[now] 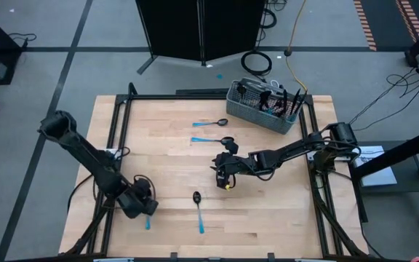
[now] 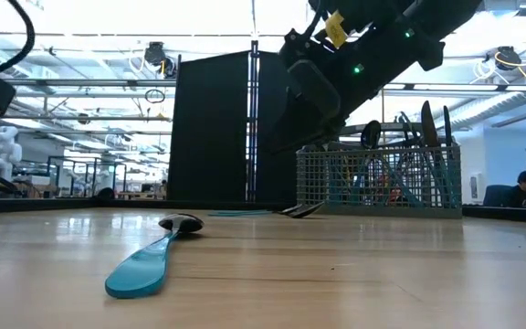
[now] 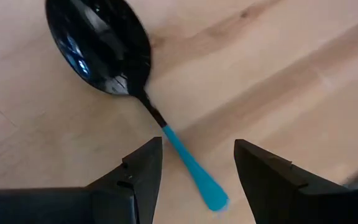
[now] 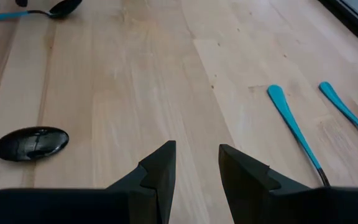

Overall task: Sort silverware
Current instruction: Put the blue spoon into the left of the blue utensil organizer

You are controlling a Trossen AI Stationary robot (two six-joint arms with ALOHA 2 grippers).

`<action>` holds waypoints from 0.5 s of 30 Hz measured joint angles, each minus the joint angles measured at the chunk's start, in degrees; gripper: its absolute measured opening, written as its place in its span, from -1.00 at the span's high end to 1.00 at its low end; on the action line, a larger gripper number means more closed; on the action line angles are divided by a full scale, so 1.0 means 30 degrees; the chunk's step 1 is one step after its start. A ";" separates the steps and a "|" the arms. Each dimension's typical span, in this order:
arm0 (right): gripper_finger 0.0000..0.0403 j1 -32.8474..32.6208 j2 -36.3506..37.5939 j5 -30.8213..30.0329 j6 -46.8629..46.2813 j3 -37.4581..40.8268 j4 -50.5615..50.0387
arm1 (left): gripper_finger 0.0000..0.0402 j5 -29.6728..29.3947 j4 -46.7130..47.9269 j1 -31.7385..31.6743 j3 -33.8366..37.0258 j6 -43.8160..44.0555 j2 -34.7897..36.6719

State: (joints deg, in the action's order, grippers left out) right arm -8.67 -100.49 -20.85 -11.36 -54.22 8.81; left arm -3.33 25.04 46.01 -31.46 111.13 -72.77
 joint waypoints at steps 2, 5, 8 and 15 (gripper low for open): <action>0.43 0.0010 -0.0004 -0.0005 0.0122 0.0000 0.0000 | 0.03 -0.0009 0.0432 0.0089 -0.0409 -0.0133 -0.0963; 0.43 0.0052 0.0000 -0.0005 0.0169 0.0000 -0.0003 | 0.03 0.0225 0.1581 0.0089 -0.1120 -0.0624 -0.2144; 0.43 0.0112 0.0000 -0.0007 0.0134 0.0000 -0.0003 | 0.03 0.0281 0.2102 0.0089 -0.1489 -0.0956 -0.2736; 0.43 0.0248 0.0000 -0.0012 0.0060 0.0000 0.0003 | 0.03 -0.0462 0.2619 0.0119 -0.1560 -0.1177 -0.2922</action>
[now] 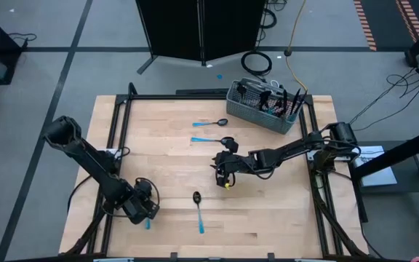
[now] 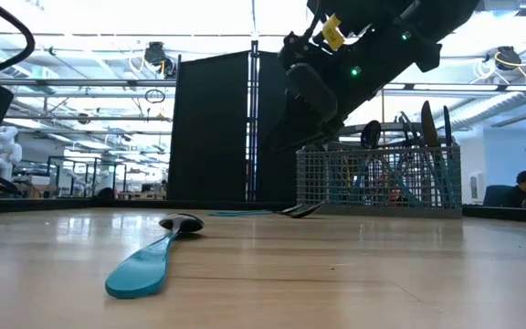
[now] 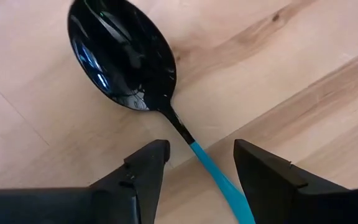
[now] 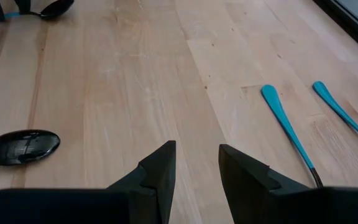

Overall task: Sort silverware
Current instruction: Put the blue spoon into the left of the blue utensil organizer

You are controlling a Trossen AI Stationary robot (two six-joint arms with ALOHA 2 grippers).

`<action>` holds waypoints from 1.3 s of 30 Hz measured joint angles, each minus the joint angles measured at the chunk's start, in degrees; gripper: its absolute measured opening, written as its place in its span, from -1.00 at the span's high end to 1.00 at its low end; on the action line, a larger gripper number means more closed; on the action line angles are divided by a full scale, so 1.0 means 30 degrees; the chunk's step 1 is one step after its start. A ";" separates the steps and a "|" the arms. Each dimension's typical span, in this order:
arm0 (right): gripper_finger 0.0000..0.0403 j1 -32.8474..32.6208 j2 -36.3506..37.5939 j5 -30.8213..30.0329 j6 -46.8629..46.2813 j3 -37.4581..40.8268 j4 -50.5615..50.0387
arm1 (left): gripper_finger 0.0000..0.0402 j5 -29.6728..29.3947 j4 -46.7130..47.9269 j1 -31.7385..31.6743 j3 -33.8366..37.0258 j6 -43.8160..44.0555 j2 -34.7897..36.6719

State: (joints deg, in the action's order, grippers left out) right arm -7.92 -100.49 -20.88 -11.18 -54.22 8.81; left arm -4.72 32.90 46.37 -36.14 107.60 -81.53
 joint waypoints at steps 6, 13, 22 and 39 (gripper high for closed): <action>0.43 0.0007 0.0007 0.0000 -0.0029 0.0000 0.0002 | 0.19 -0.0442 0.1029 -0.0235 0.0015 -0.1080 -0.0002; 0.43 0.0036 0.0007 0.0000 -0.0022 0.0000 0.0002 | 0.33 -0.1086 0.2695 -0.1434 0.0066 -0.3730 -0.0016; 0.43 0.0036 0.0007 0.0000 -0.0029 0.0000 0.0002 | 0.33 -0.2117 0.3521 -0.3846 0.0102 -0.9156 -0.0031; 0.43 0.0640 0.0015 -0.0015 -0.0619 0.0000 0.0133 | 0.33 -0.6513 0.5131 -0.6525 -0.0411 -1.7091 0.5782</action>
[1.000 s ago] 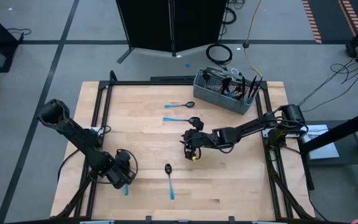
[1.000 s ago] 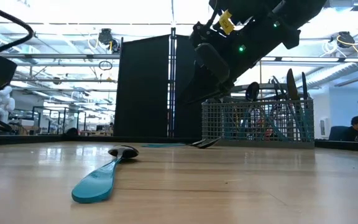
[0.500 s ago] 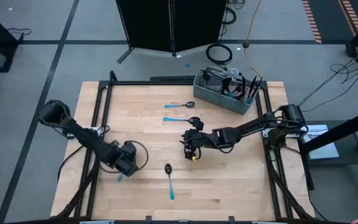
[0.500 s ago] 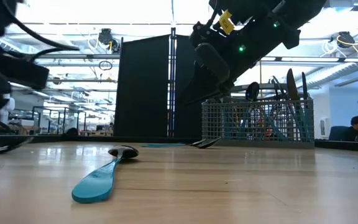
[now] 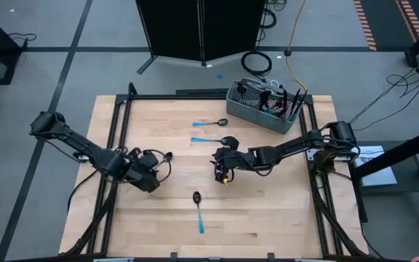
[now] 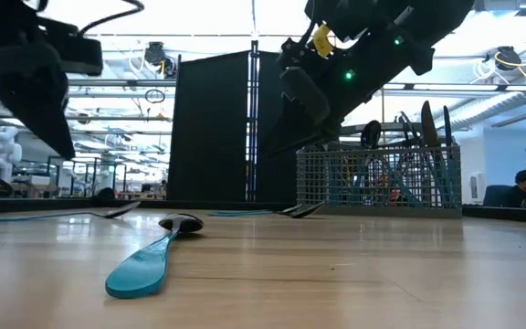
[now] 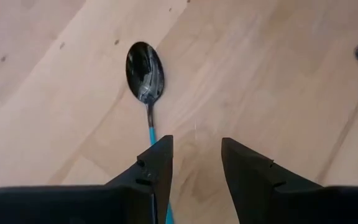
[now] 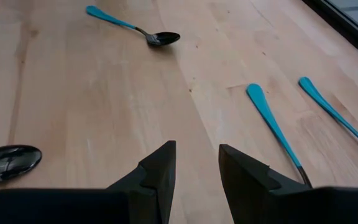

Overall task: Sort silverware
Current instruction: Put the blue spoon into the left of the blue utensil organizer

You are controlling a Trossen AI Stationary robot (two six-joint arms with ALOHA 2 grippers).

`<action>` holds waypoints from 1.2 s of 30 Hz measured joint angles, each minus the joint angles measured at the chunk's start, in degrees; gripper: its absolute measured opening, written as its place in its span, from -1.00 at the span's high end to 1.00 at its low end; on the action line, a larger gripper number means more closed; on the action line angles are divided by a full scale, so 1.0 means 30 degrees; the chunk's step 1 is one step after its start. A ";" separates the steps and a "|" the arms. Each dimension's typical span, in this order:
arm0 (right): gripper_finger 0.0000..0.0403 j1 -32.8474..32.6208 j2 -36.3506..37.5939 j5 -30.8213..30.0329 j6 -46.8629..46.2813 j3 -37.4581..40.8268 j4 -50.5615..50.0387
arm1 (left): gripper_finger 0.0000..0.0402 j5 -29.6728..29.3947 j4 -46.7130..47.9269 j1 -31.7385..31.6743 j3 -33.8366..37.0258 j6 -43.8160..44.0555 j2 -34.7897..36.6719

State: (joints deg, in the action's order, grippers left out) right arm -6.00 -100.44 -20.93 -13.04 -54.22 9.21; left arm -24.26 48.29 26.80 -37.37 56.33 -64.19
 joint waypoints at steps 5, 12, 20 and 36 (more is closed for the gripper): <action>0.43 0.0030 0.0000 0.0007 -0.0005 0.0000 -0.0007 | 0.33 -0.0158 -0.0016 0.0024 0.0446 -0.0854 0.0219; 0.43 0.0023 0.0000 0.0011 -0.0416 -0.0007 -0.0168 | 0.33 0.0299 -0.3722 0.0118 0.2564 -0.0886 -0.0802; 0.43 0.0023 0.0000 0.0013 -0.0335 -0.0007 -0.0241 | 0.33 -0.1530 -0.3903 -0.0027 0.3178 -0.0916 -0.0946; 0.43 0.0023 0.0000 0.0022 -0.0399 -0.0007 -0.0313 | 0.33 -0.0018 -0.8340 -0.3097 0.5997 -0.2482 -0.0982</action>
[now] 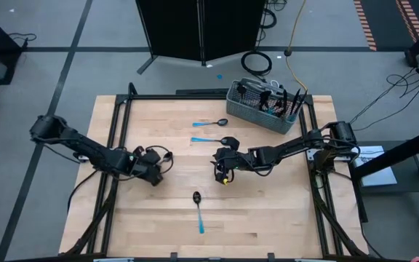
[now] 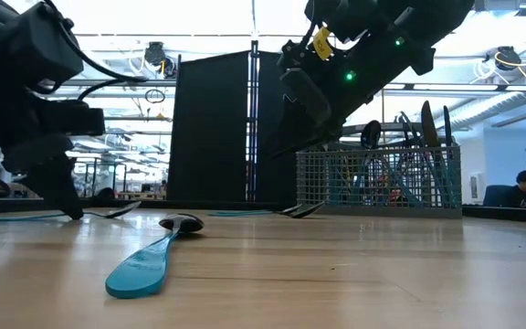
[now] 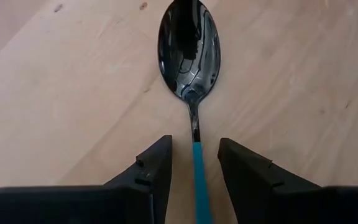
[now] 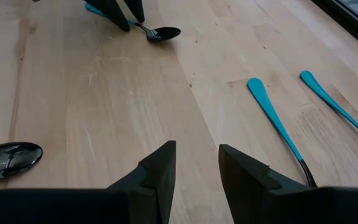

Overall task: Sort silverware
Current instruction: Put the blue spoon into the left of the blue utensil organizer

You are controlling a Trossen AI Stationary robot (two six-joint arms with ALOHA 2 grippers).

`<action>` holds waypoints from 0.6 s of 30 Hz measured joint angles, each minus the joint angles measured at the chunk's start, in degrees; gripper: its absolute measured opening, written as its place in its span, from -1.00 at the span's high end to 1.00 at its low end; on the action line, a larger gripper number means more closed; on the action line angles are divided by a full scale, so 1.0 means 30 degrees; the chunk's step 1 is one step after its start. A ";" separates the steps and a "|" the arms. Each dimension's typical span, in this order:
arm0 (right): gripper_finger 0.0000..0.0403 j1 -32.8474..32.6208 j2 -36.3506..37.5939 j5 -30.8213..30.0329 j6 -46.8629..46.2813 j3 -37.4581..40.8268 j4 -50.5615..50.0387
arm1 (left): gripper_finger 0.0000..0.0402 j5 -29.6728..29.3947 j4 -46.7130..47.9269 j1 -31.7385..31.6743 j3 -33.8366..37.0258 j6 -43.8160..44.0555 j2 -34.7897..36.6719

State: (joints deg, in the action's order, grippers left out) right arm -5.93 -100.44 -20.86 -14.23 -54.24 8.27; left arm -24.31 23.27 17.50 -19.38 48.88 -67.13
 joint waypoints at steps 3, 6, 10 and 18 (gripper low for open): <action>0.43 0.0000 0.0000 0.0002 -0.0017 0.0000 0.0002 | 0.33 0.0098 -0.0161 -0.0226 0.0187 0.0000 0.0015; 0.43 -0.0007 0.0000 0.0007 -0.0024 0.0000 0.0007 | 0.38 0.0078 -0.0227 -0.0250 0.0199 -0.0082 0.0007; 0.43 -0.0015 0.0000 0.0245 -0.0299 0.0000 -0.0010 | 0.70 0.0273 -0.0280 -0.0431 0.0199 -0.0579 0.0000; 0.43 -0.0022 0.0554 0.1260 -0.0902 0.0003 -0.0683 | 0.98 0.0121 -0.0529 -0.0745 0.0096 -0.1249 0.0170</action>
State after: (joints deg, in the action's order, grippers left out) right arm -6.00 -98.78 -17.08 -16.94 -54.23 6.22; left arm -23.95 21.68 15.27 -19.10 45.13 -66.62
